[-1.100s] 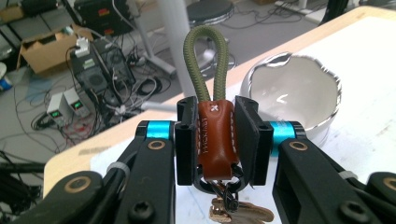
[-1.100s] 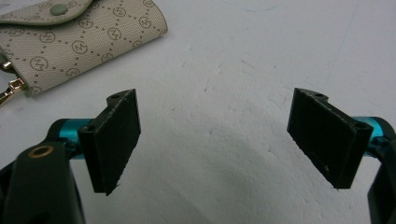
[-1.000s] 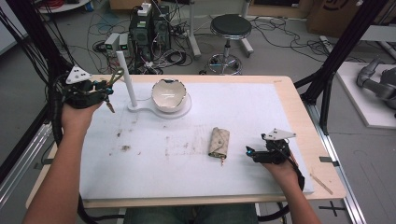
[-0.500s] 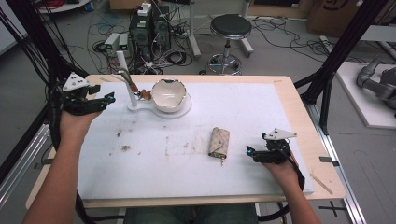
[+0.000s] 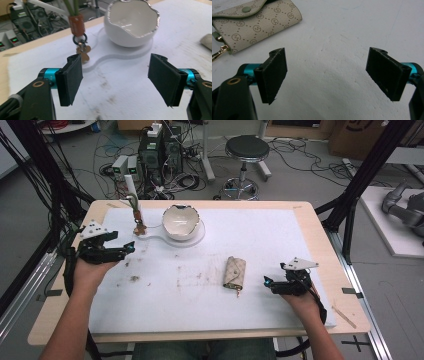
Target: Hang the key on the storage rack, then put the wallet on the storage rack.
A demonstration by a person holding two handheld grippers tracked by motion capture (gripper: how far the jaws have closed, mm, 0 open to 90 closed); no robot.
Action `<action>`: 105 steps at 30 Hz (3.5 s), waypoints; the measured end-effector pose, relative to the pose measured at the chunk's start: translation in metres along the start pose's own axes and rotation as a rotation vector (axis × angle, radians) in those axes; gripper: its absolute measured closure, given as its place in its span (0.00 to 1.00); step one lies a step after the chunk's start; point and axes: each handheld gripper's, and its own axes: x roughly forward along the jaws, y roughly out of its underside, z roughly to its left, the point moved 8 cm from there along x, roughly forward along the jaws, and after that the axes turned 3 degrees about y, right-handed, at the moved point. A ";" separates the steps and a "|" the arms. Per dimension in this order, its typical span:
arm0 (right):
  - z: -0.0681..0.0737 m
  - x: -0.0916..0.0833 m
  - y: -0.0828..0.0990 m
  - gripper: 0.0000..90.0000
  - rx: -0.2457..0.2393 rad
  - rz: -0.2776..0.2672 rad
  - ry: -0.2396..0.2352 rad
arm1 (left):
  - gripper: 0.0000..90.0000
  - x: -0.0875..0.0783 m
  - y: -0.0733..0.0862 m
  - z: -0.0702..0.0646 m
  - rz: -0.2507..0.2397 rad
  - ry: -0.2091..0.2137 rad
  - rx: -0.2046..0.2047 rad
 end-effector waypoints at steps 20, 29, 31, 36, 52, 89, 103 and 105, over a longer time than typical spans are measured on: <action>-0.004 0.001 -0.001 0.19 0.015 -0.010 0.002 | 0.23 0.028 0.050 -0.054 0.047 0.118 -0.028; -0.009 0.000 -0.002 0.19 0.022 -0.014 0.019 | 0.21 0.032 0.052 -0.066 0.028 0.171 -0.011; -0.010 0.000 -0.002 0.19 0.031 -0.018 0.026 | 0.21 0.030 0.053 -0.066 0.023 0.173 -0.010; -0.013 0.001 -0.002 0.19 0.033 -0.010 0.036 | 0.21 0.025 0.054 -0.059 0.010 0.162 -0.027; -0.012 -0.001 -0.002 0.19 0.031 -0.015 0.034 | 0.21 0.027 0.056 -0.059 0.021 0.166 -0.036; -0.024 -0.023 0.017 0.19 0.059 -0.025 0.056 | 0.17 0.106 0.017 -0.188 0.155 0.304 0.094; -0.023 -0.020 0.015 0.19 0.053 -0.025 0.052 | 0.16 0.142 0.008 -0.228 0.181 0.288 0.105; -0.023 -0.019 0.015 0.19 0.053 -0.024 0.050 | 0.16 0.148 0.007 -0.233 0.184 0.283 0.096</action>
